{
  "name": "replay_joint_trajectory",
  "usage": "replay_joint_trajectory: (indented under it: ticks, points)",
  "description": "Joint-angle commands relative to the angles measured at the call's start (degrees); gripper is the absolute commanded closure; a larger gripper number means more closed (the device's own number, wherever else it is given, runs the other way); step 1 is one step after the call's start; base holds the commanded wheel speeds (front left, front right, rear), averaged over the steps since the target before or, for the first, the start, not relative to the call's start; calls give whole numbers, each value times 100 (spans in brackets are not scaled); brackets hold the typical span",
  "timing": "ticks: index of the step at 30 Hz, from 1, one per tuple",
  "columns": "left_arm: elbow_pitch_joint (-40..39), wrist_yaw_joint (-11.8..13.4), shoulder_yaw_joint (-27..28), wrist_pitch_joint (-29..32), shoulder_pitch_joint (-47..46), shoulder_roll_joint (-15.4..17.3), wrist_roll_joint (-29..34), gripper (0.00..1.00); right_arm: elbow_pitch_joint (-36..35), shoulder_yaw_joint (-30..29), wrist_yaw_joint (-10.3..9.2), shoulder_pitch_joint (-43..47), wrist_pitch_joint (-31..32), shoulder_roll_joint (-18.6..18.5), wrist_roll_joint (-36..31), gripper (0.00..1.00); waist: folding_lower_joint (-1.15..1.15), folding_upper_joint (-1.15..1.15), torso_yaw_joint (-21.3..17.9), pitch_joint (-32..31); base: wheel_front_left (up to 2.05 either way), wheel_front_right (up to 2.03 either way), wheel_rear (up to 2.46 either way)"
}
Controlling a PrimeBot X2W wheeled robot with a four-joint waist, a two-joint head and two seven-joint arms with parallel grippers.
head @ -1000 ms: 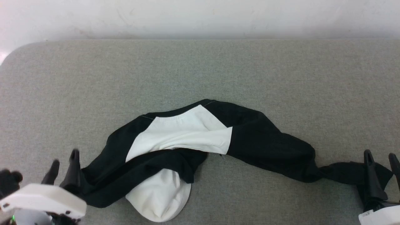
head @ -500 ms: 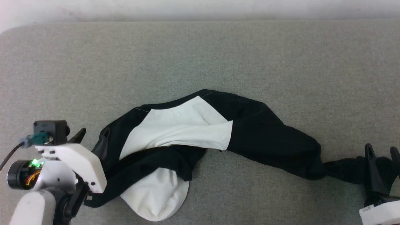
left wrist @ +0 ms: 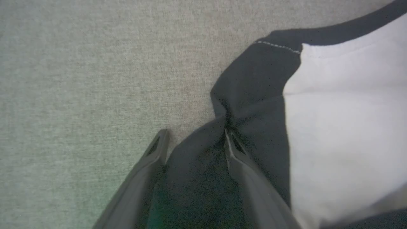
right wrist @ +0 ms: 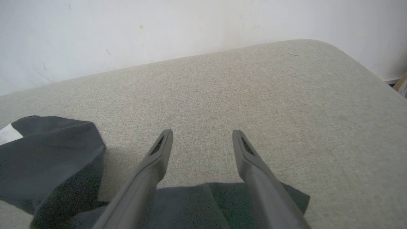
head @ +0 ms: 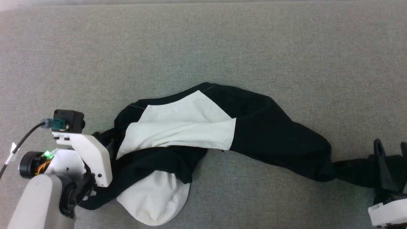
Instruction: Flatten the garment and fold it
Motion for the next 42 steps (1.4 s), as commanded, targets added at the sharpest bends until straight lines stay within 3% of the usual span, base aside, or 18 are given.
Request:
replay_joint_trajectory:
  ticks: [1, 8, 17, 23, 28, 31, 37, 42]
  points:
    - [285, -71, -173, 79, 94, -130, -69, 100, -45, -8, -4, -84, 22, 8, -29, 0, 0, 0, -7, -4, 0, 0, 0]
    - [274, -222, -264, 46, 131, -166, -240, 100, -15, 13, -4, -86, 50, 8, -29, 0, 0, 0, 7, -122, 0, 0, 0]
    - [-233, 168, 24, -935, 126, -207, 127, 100, 43, 150, -4, -96, 20, 8, -23, 0, 0, 0, 30, -353, 0, 0, 0]
    - [-743, 370, 122, -1630, 330, -343, 325, 100, -421, 398, -4, -508, 334, 8, -339, 0, 0, 0, 69, -412, 0, 0, 0]
    - [-1001, 377, -25, -1839, 431, -448, 407, 100, -882, 1018, -4, -1418, 1122, 8, -821, 0, 0, 0, 206, -315, 0, 0, 0]
    - [-1063, 353, -137, -1846, 360, -502, 421, 100, -797, 1513, -4, -2034, 1832, -44, -877, 0, 0, 0, 318, -186, 0, 0, 0]
    - [-1033, 265, -351, -1911, 52, -634, 420, 100, -72, 2292, -4, -3198, 3642, -620, -313, 0, 0, 0, 622, 177, 0, 0, 0]
    - [-842, 155, -526, -2002, -218, -770, 379, 100, 579, 2703, -4, -3845, 4732, -1211, 34, 0, 0, 0, 907, 440, 0, 0, 0]
